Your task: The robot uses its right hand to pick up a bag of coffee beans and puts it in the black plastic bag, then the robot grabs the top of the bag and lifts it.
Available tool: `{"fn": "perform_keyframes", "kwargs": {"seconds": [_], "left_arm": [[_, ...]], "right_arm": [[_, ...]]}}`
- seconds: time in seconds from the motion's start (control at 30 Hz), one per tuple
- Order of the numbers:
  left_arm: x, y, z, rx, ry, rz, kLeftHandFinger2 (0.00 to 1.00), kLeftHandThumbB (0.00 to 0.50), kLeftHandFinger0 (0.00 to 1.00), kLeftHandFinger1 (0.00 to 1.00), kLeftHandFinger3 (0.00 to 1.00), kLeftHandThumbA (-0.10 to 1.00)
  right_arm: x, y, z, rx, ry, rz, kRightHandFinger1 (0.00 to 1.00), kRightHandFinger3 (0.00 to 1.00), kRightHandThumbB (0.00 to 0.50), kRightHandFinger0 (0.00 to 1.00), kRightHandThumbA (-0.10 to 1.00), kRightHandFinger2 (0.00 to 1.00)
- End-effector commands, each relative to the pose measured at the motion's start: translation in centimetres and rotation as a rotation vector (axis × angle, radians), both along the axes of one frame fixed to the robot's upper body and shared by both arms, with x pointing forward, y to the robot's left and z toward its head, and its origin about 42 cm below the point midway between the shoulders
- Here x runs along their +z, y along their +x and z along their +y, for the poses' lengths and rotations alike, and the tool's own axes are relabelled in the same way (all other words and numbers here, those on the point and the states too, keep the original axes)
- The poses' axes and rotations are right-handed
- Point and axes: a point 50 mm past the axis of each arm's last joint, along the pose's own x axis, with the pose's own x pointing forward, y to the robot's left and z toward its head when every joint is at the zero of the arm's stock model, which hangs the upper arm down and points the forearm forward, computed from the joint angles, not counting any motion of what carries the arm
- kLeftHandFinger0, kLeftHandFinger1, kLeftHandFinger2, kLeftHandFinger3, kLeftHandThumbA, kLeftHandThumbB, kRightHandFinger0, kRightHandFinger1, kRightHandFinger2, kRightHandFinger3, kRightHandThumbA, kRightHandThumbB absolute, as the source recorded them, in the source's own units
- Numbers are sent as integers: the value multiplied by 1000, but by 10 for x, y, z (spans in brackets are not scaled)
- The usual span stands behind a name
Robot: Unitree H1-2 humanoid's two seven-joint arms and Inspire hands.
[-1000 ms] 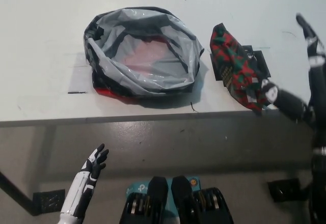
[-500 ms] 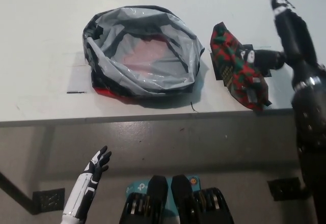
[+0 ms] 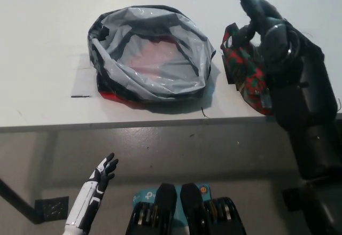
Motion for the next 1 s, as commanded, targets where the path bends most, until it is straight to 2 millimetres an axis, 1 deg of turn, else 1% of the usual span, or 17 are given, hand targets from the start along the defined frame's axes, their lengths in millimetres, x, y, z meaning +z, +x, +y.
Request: {"fn": "perform_keyframes", "kwargs": {"seconds": [0.0,0.03,0.1,0.13,0.2,0.33,0.37,0.4,0.5,0.73,0.97], "left_arm": [[13,1,2,-30,29,-75,1000,275,1000,1000,1000,1000],[14,2,2,-30,31,-76,1000,284,1000,1000,1000,1000],[14,2,2,-29,34,-76,1000,292,1000,1000,1000,1000],[14,3,1,-28,37,-76,1000,292,1000,1000,1000,1000],[16,3,2,-26,45,-78,1000,294,1000,1000,1000,1000],[16,4,3,-28,40,-83,1000,282,1000,1000,1000,1000],[16,4,2,-28,38,-86,1000,279,1000,1000,1000,1000],[17,5,2,-29,38,-86,1000,280,1000,1000,1000,1000],[18,6,3,-24,42,-83,1000,298,1000,1000,1000,1000],[17,7,4,-28,43,-90,1000,286,1000,1000,1000,1000],[19,9,4,-25,45,-93,1000,283,1000,1000,1000,1000]], "right_arm": [[26,8,5,-50,-23,-18,1000,1000,469,1000,1000,1000],[24,9,5,-55,-18,-12,1000,1000,470,1000,1000,1000],[19,12,6,-69,-35,2,1000,1000,492,1000,1000,1000],[18,13,6,-74,-46,6,1000,1000,495,1000,1000,1000],[11,15,5,-88,-53,21,1000,1000,495,1000,1000,1000],[1,18,0,-113,-65,42,1000,1000,488,1000,1000,1000],[-2,20,-3,-126,-85,46,1000,1000,499,1000,1000,1000],[-5,21,-5,-138,-105,48,1000,1000,500,1000,1000,1000],[-8,22,-10,-159,-117,40,1000,1000,500,1000,1000,1000],[-14,23,-19,-178,-108,55,1000,1000,500,1000,1000,1000],[-37,25,-20,-194,-154,108,1000,1000,499,1000,1000,1000]]}}
